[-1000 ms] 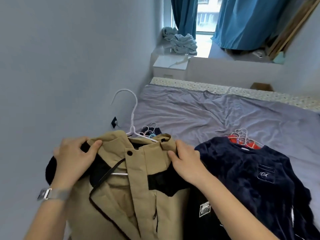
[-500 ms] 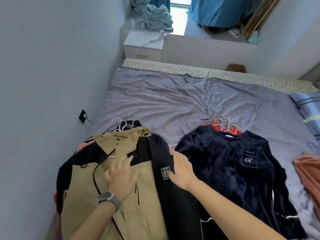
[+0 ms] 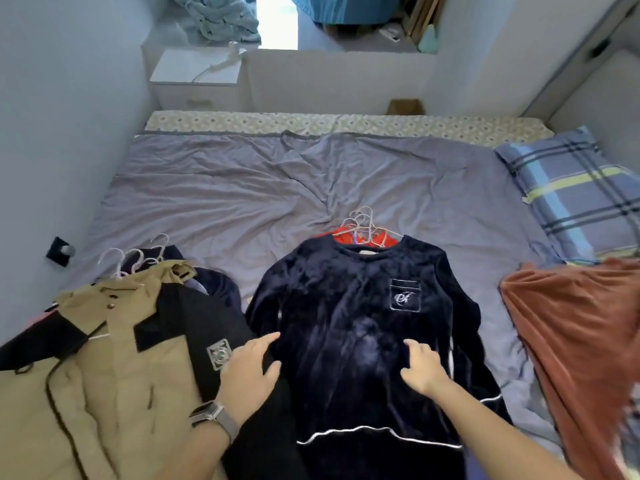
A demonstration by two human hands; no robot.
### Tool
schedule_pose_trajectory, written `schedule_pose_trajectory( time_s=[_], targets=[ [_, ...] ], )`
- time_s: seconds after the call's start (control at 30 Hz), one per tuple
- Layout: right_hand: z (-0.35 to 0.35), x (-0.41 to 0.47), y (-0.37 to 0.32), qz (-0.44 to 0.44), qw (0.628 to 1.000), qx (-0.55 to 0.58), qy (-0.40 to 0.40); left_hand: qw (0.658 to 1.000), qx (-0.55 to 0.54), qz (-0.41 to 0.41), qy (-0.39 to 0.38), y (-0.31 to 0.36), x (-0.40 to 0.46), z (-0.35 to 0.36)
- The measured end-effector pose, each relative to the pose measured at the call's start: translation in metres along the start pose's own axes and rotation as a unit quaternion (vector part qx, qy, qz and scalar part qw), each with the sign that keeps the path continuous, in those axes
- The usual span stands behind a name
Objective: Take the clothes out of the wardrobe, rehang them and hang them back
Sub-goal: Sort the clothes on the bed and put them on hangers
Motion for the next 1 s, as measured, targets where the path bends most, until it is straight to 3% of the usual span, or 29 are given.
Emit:
schedule_pose_trajectory(
  time_s=[0.2, 0.4, 0.53, 0.77, 0.93, 1.0],
  targets=[
    [-0.018, 0.041, 0.097, -0.058, 0.995, 0.025, -0.079, 0.99, -0.081, -0.109, -0.028, 0.098, -0.01, 0.113],
    [-0.115, 0.12, 0.167, -0.066, 0.994, 0.081, 0.034, 0.986, -0.103, -0.114, -0.059, 0.18, 0.017, 0.171],
    [-0.14, 0.182, 0.177, -0.051, 0.992, 0.112, 0.04, 0.975, -0.149, -0.148, -0.077, 0.185, 0.04, 0.176],
    [-0.164, 0.299, 0.123, -0.132, 0.988, 0.069, 0.041, 0.964, -0.195, -0.173, -0.059, 0.168, 0.041, 0.166],
    [-0.198, 0.35, 0.129, 0.001, 0.986, 0.123, 0.116, 0.952, -0.216, -0.212, -0.041, 0.148, 0.03, 0.165],
    [-0.188, 0.358, 0.132, 0.031, 0.982, 0.153, 0.11, 0.948, -0.219, -0.226, -0.04, 0.14, 0.025, 0.165]
  ],
)
Point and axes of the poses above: each hand's wrist, its own x-axis towards the middle knuckle, its own z-axis out of the palm, y = z × x, the point moved 9 cm from there along x, towards the middle knuckle, and after that the axes turned 7 degrees about -z, right-handed, at the moved point
